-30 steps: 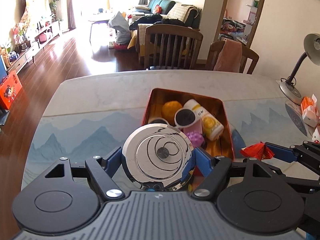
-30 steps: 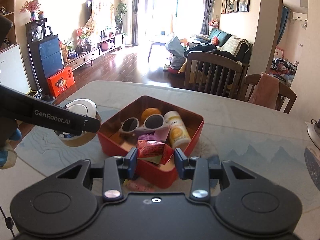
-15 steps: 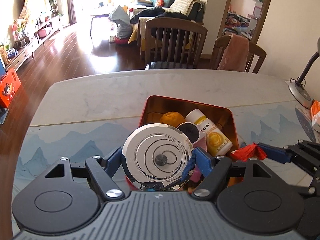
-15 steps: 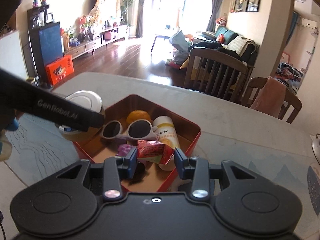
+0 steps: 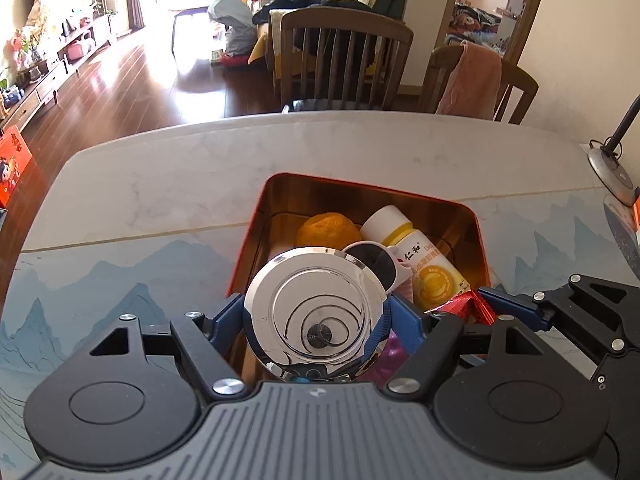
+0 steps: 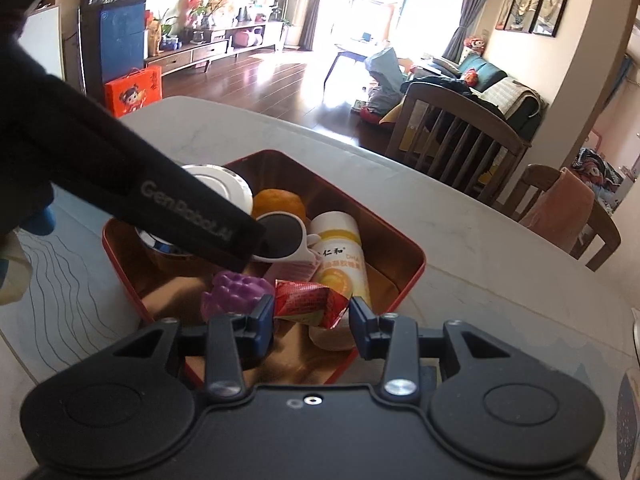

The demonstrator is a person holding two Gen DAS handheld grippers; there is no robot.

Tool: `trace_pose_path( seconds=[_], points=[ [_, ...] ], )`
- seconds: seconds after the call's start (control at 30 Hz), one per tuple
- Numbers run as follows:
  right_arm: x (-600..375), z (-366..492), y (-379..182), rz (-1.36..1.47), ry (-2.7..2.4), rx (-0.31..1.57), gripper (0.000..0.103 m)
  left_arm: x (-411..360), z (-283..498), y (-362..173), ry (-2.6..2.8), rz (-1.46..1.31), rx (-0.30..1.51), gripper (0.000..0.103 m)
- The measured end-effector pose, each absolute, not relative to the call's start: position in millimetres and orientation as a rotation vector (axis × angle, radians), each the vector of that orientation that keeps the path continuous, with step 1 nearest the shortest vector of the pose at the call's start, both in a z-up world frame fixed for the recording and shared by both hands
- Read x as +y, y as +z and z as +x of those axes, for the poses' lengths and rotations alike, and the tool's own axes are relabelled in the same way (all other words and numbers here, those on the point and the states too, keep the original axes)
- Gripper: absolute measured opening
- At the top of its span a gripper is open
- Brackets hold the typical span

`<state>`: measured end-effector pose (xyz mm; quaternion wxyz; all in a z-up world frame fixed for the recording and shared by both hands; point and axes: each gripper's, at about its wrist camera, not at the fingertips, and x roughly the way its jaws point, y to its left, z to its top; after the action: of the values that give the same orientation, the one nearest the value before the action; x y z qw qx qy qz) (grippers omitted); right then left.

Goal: Organize rigid objects
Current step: 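Lower and release the compact into the tin with the left gripper while the right releases the packet, then withdraw both open grippers from the tin toward the nail clipper and bottle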

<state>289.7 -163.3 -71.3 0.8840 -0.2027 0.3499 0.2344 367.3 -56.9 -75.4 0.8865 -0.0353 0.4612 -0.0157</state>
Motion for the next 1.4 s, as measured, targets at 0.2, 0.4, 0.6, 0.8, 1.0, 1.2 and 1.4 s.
trace_pose_path(
  seconds=[0.2,0.4,0.6,0.8,1.0,1.2,1.4],
  points=[
    [-162,293,-74,-0.421,0.497,0.729,0.04,-58,371,-83,-0.038,-0.069,0.973,0.078],
    [-165,297,-76,-0.409,0.491,0.74,0.042,-58,373,-87,-0.04,-0.074,0.981,0.078],
    [-167,294,-76,-0.409,0.488,0.735,0.049,-55,372,-91,-0.039,-0.094,0.989,0.077],
    [-168,284,-74,-0.404,0.489,0.721,0.06,-54,367,-90,-0.044,-0.099,0.993,0.077],
    [-170,278,-69,-0.384,0.474,0.716,0.063,-54,356,-84,-0.054,-0.095,0.971,0.078],
    [-177,274,-62,-0.319,0.449,0.726,0.07,-52,340,-72,-0.071,-0.089,0.946,0.078],
    [-187,265,-52,-0.244,0.415,0.73,0.077,-49,325,-60,-0.083,-0.094,0.92,0.078]
  ],
)
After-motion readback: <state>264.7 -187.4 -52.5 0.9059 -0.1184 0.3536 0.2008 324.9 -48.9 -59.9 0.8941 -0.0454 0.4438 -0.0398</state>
